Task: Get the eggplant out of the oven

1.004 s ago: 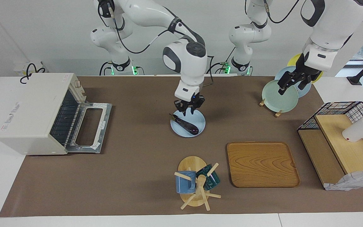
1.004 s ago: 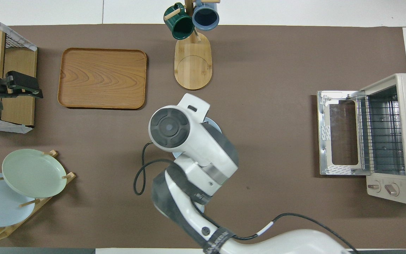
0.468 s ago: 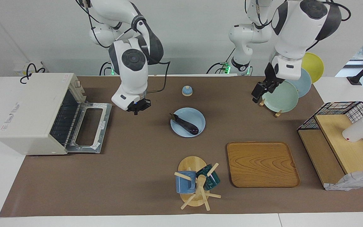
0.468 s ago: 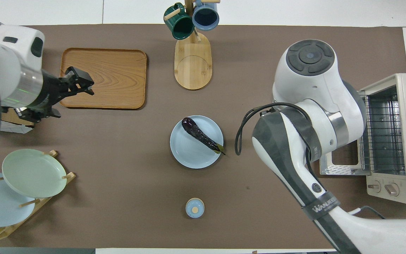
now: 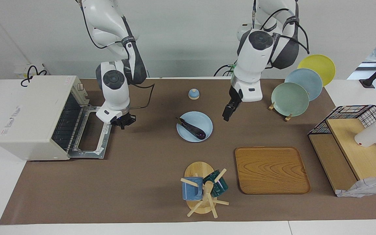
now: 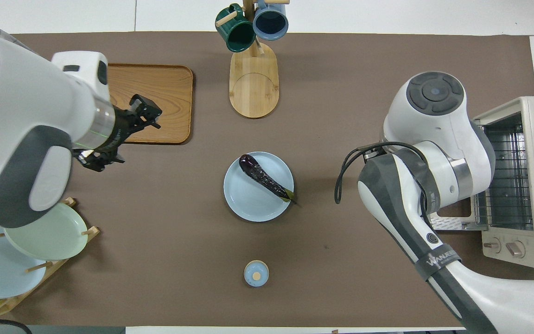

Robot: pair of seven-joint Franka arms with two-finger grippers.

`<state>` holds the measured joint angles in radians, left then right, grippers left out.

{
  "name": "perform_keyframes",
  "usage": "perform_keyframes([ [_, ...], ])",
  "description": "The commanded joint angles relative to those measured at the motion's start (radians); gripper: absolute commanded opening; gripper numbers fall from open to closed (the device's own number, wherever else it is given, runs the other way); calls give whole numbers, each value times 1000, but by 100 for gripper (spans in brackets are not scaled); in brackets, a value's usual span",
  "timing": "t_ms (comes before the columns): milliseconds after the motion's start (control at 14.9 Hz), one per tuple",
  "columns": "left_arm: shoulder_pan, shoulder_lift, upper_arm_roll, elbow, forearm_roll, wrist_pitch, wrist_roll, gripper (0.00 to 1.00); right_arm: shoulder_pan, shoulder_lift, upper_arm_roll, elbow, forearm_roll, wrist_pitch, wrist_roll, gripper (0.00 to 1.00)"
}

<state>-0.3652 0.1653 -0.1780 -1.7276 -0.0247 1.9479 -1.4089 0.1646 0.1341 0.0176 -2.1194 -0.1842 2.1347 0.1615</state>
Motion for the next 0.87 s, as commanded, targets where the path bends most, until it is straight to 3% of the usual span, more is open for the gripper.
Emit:
perform_keyframes([
  [0, -77, 54, 17, -7, 5, 94, -149, 100, -37, -30, 16, -43, -14, 34, -33, 0],
  [401, -213, 223, 20, -6, 75, 163, -373, 100, -77, 1, 16, -73, -14, 91, -54, 0],
  [803, -248, 263, 22, -69, 132, 284, -545, 100, -102, 21, 16, -80, -15, 114, -74, 0],
])
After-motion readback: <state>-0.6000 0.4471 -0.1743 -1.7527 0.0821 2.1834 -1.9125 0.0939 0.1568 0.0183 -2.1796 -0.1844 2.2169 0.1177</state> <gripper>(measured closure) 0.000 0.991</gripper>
